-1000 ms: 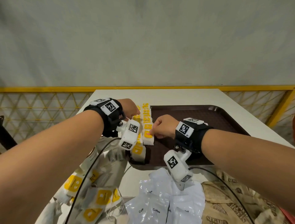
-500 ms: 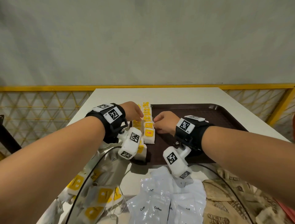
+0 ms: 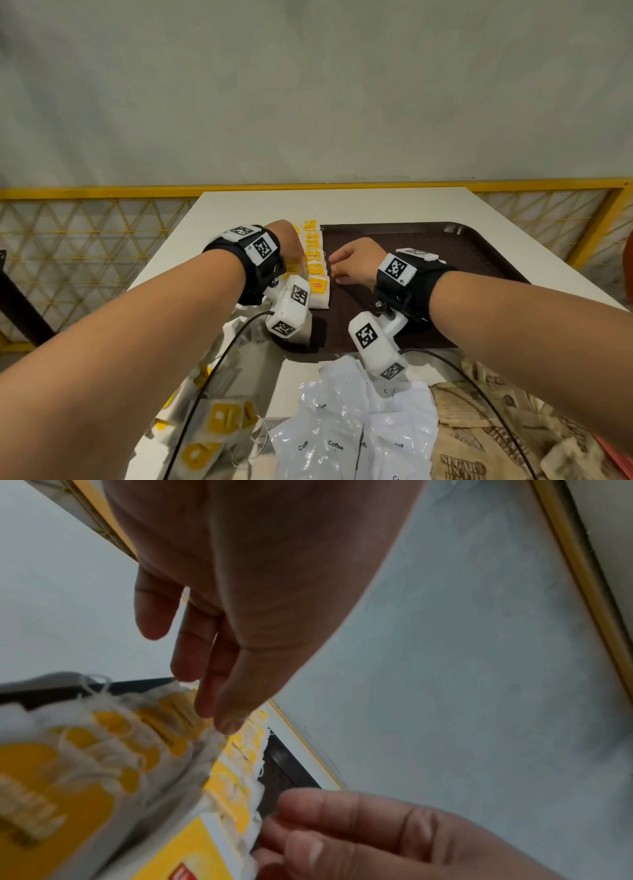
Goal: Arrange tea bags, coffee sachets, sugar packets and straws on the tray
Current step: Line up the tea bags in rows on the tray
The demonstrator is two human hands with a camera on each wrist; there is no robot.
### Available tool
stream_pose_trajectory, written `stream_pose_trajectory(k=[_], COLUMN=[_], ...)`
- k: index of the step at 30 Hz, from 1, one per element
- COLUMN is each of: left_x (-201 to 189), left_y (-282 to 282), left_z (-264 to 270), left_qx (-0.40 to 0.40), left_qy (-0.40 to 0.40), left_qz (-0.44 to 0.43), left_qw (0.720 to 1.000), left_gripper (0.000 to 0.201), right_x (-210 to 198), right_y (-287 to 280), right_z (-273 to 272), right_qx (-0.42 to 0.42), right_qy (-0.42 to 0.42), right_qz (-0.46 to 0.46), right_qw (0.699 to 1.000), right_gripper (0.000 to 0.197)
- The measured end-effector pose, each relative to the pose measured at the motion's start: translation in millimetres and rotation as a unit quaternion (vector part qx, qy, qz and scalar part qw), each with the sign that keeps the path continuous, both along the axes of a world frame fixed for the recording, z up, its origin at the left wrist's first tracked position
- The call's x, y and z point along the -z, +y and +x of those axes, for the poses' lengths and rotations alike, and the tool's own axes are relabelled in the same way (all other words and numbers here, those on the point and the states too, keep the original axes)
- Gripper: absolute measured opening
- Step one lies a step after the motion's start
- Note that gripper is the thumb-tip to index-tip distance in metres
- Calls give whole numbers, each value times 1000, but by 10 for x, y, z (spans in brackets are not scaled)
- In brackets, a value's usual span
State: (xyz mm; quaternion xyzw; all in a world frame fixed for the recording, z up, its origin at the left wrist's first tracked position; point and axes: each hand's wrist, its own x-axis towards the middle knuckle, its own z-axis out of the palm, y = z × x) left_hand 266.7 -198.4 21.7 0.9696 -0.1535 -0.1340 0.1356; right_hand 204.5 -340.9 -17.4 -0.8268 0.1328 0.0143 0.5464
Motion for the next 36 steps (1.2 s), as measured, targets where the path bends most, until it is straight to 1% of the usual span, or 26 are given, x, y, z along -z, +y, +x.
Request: stream_pose_trajectory(k=[3,5,8,10,12,14,16,18,22,28,32,36], left_x=[15,24,13,-22,-70,-87,-70,-42,6,27,42,44], left_y=[-13,-22,-10,10,23,18,-15,-54,-84,-81,-94,-93], left_z=[47,32,-10,-47,-103,-133,-134,-140,-132,-129,-118,-129], left_qx=[6,12,32,63,91,102,95,90,92,88,92,89], left_qy=[-6,-11,-26,-23,-1,0,-7,-17,-20,-15,-14,-10], left_qz=[-22,-22,10,28,33,50,72,94,102,130,138,138], left_qw=[1000,1000,999,997,995,993,993,991,990,987,986,986], left_gripper=[28,27,27,26,22,22,28,33,33,35,35,36], right_x=[14,15,-40,-78,-90,-69,-49,-35,-14,-29,-33,-43], right_y=[11,24,-37,-99,-114,-73,-7,38,70,69,117,130], right_z=[-6,-7,-9,-47,-128,-201,-224,-206,-174,-173,-181,-184], right_qx=[-17,-35,-24,-14,-47,-97,-126,-135,-147,-157,-183,-189], right_qy=[6,4,2,9,32,55,59,57,51,31,49,54], right_qz=[27,24,7,3,-9,-53,-108,-142,-191,-188,-235,-245], right_qw=[999,999,1000,1000,998,992,984,979,969,969,953,949], right_gripper=[16,14,21,20,19,23,26,27,30,32,33,28])
